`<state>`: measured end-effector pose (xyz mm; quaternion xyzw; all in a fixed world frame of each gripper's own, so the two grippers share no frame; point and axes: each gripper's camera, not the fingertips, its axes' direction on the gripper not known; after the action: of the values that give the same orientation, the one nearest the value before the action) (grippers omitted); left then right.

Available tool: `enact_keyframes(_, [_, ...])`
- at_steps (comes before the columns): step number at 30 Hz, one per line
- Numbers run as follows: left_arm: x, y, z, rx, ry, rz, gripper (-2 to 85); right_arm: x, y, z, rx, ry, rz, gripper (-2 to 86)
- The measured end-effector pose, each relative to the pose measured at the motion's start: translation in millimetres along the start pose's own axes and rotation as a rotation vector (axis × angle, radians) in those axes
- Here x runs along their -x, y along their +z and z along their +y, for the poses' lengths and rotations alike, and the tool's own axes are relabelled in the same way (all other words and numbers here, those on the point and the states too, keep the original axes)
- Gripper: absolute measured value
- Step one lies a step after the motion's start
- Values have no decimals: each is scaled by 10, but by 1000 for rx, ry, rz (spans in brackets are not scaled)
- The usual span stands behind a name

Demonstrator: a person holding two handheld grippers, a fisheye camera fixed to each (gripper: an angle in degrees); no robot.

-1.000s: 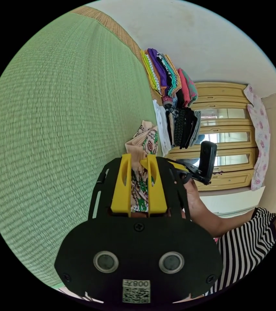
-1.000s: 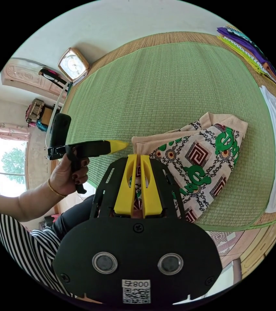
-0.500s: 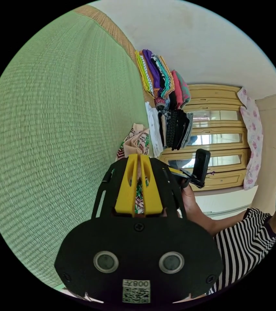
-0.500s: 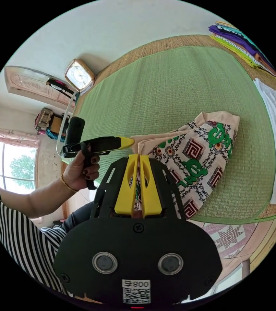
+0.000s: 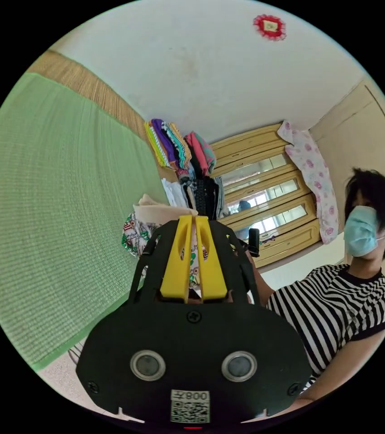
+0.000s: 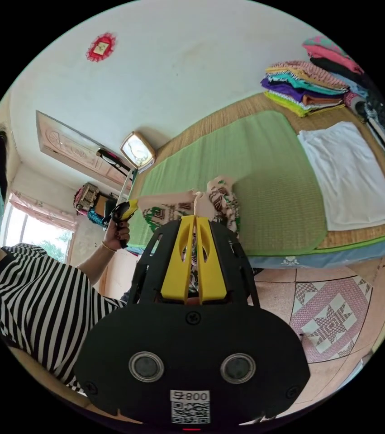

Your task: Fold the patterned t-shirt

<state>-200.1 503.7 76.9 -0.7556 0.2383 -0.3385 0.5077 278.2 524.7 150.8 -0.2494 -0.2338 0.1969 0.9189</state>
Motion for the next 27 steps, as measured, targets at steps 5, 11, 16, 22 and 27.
enact_keyframes(5, [-404,-672,256,-125,81,-48,10,243,-531,151,-89,-43,104,3])
enact_keyframes(11, [-689,-1209,462,-237,124,-109,9,479,-726,36,-117,-97,150,3])
enact_keyframes(16, [-777,-1356,45,-237,159,-219,8,635,-639,-643,-82,-172,181,2])
enact_keyframes(22, [-1340,-1725,-943,-400,227,-254,8,1346,-1019,-1950,-231,-301,205,2])
enact_keyframes(27, [-2417,-2093,-1224,-468,531,-386,8,2153,-1765,-2363,-455,-451,223,2])
